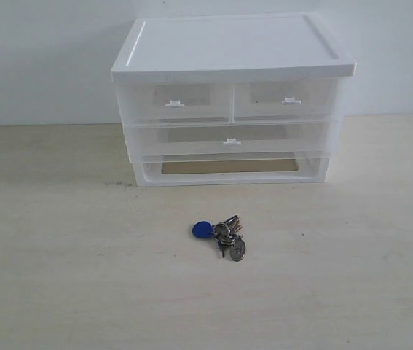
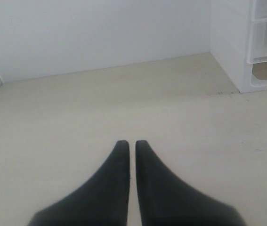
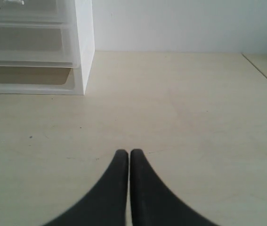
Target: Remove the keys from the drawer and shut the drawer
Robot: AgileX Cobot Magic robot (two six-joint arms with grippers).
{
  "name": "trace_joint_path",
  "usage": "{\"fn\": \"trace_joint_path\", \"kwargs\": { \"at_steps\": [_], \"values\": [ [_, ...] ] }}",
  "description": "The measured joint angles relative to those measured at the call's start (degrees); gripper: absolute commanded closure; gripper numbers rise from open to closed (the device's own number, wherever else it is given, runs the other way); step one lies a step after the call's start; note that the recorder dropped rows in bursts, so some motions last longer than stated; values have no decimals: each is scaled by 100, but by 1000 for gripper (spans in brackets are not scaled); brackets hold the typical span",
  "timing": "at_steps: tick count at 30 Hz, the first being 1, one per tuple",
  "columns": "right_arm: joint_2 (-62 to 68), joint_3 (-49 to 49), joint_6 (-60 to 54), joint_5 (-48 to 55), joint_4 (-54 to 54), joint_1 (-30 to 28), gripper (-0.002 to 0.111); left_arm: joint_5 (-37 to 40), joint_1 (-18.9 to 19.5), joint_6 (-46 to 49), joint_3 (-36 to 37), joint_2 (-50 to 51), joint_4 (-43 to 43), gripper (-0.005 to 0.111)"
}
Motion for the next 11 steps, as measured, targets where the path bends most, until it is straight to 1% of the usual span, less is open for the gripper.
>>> {"fn": "trace_joint_path", "kwargs": {
  "at_steps": [11],
  "values": [
    [0, 0, 0, 0, 57, 0, 108, 0, 0, 0, 0, 0, 0, 102]
  ]
}}
